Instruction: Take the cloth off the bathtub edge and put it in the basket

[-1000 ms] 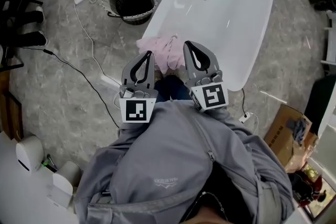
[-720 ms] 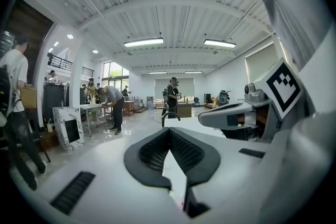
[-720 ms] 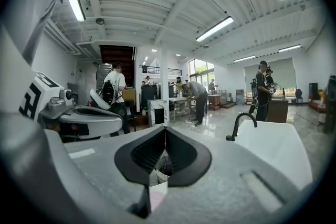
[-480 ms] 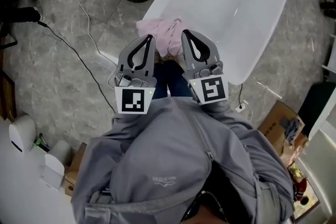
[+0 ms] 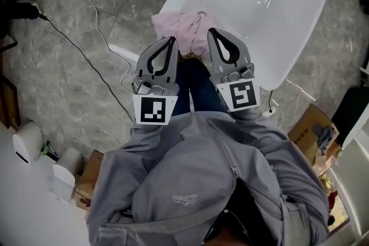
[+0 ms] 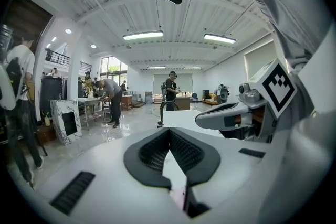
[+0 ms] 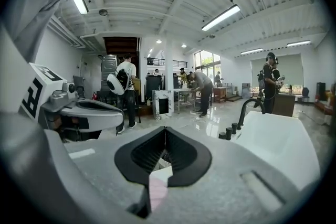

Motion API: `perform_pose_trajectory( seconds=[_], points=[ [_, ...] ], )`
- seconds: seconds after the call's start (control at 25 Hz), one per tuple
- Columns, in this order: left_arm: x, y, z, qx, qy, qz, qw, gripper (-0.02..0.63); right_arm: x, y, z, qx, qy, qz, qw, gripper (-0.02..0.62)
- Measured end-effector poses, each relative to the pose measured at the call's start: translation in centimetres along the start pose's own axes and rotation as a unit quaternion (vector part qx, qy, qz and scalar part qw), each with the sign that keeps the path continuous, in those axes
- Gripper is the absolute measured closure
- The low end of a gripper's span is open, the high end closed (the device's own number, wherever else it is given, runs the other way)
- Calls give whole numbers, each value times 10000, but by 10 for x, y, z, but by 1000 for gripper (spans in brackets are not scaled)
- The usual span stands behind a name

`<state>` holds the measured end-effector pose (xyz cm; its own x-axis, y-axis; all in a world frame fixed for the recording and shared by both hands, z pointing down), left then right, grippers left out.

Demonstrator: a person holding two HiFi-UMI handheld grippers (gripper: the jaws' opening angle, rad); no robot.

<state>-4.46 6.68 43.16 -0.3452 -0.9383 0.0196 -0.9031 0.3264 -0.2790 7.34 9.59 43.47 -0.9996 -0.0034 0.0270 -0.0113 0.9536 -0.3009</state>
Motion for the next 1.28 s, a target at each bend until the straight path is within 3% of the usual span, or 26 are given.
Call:
perform_pose_trajectory(
  seconds=[0.24, 0.76, 1.08, 1.28],
  points=[
    [5, -12, -31, 96, 51, -49, 9999, 601, 3, -13, -33, 108, -7, 93, 9999, 591],
    [21, -35, -117, 377, 575, 36, 9976, 601, 3, -38, -111, 506, 202, 391, 9978, 591],
    [22, -47, -159, 611, 885, 63, 9942, 601, -6, -51, -155, 839, 338, 363, 9952, 591],
    [18, -56, -176, 736, 882, 3, 9934, 601, -13, -55, -174, 1147, 230, 488, 9919, 590]
  ],
)
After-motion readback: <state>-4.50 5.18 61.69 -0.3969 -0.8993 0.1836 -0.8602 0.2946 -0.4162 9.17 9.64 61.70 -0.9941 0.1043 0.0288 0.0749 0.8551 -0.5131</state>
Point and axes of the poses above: the fingertips, and each gripper's own axes: y backward along the fingers, x to its left, z out of its top, the point moved 4 cm from there along y, backward along the fingers, and after that the axes turned 14 degrees about -z, right-handed, at the moved point
